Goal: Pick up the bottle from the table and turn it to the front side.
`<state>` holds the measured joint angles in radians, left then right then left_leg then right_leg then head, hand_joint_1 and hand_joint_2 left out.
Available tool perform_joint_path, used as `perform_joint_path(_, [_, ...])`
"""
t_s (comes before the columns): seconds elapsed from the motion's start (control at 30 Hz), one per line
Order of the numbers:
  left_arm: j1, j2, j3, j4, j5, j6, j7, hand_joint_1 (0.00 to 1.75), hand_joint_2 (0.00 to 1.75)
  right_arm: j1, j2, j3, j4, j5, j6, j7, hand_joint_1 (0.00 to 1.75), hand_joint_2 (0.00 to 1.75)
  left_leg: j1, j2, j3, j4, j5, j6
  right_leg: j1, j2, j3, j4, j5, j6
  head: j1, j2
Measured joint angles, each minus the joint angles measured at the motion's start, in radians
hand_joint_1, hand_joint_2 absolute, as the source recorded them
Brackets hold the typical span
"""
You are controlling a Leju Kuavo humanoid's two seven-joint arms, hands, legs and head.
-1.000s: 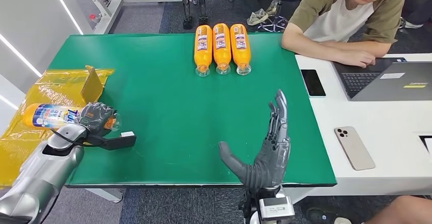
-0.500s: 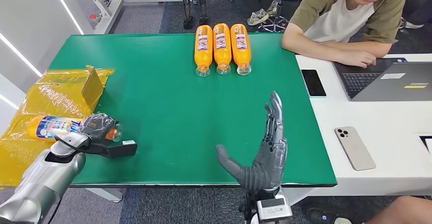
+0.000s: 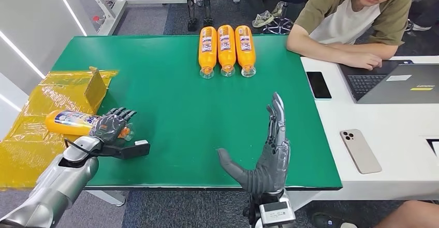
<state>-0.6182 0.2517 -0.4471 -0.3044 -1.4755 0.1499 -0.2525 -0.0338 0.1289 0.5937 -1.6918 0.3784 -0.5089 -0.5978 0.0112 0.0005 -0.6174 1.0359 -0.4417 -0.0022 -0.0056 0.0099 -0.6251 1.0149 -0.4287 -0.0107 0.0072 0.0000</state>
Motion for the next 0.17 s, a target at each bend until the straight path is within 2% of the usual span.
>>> perform_joint_path(0.17, [-0.002, -0.004, 0.0, 0.0, 0.0, 0.0, 0.0, 0.0, 1.75, 0.0, 0.0, 0.0, 0.0, 0.0, 0.0, 0.0, 0.0, 1.75, 0.0, 0.0, 0.001, 0.0, 0.0, 0.0, 0.0, 0.0, 0.001, 0.001, 0.0, 0.0, 0.0, 0.0])
